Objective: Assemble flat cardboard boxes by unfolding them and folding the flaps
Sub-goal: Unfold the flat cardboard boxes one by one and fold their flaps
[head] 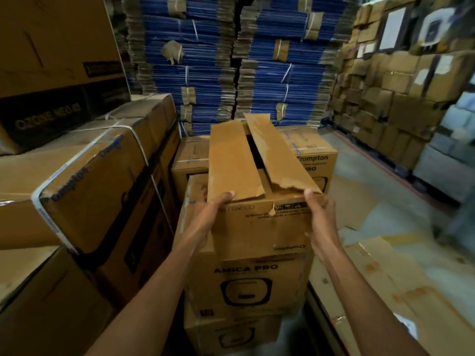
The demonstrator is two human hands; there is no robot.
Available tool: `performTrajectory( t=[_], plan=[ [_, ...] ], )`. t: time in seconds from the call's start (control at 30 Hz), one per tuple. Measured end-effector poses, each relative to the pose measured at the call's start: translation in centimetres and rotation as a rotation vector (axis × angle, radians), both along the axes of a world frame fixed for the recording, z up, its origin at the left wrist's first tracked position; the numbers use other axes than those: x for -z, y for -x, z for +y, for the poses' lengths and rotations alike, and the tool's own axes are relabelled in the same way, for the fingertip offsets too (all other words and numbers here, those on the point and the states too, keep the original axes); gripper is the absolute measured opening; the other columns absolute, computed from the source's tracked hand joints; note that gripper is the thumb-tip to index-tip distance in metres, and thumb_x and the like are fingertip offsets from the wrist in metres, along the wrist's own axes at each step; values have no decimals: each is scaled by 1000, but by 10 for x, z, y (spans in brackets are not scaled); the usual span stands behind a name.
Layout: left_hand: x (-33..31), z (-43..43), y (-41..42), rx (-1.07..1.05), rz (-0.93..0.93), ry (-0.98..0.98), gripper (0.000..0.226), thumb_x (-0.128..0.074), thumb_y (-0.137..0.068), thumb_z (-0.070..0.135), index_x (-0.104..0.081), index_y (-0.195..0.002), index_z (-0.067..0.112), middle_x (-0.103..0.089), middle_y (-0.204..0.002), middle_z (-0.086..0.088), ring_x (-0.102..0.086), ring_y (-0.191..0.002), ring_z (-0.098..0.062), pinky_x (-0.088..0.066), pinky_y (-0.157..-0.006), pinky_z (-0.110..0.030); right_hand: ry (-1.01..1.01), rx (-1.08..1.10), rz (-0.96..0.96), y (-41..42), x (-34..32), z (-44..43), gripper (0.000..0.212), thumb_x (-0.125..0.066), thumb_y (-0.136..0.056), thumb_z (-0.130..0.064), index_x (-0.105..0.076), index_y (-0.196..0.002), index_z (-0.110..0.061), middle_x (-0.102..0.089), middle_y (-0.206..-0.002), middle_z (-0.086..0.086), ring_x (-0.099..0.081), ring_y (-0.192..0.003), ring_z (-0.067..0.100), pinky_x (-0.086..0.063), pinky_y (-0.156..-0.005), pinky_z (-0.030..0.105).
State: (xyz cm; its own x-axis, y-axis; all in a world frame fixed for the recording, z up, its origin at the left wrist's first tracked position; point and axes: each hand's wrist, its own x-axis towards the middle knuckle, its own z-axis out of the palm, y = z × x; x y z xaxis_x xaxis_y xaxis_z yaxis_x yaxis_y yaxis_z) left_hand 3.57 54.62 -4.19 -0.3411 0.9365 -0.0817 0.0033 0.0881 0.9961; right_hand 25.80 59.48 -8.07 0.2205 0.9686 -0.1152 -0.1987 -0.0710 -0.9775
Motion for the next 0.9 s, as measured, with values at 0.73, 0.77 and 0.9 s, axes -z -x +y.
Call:
performTrajectory(
  t=[0.73,0.77,0.9],
  plan=[
    [-15,75,-60,460,1579,19,94,-30,-90,82,-8,-163,27,-7,-170,-11,-6,-156,-37,-8,-124,-60,474,-71,937,70,96,-26,73,-80,-73,-40,-51,-136,-16,-52,-137,23,-45,-134,42,-33,-115,60],
    [-17,75,-59,445,1583,8,94,-29,-90,82,-8,-163,26,-9,-170,-12,-9,-156,-37,-10,-124,-59,466,-51,911,71,93,-26,80,-81,-72,-39,-48,-142,-20,-52,-136,21,-46,-132,41,-35,-112,62],
    [-36,77,-60,315,1533,-98,96,-31,-89,84,-14,-162,24,-24,-166,-14,-25,-151,-36,-24,-120,-56,296,11,877,63,74,-16,93,-82,-76,-25,-31,-152,-38,-49,-145,9,-48,-132,40,-36,-106,71]
  ],
)
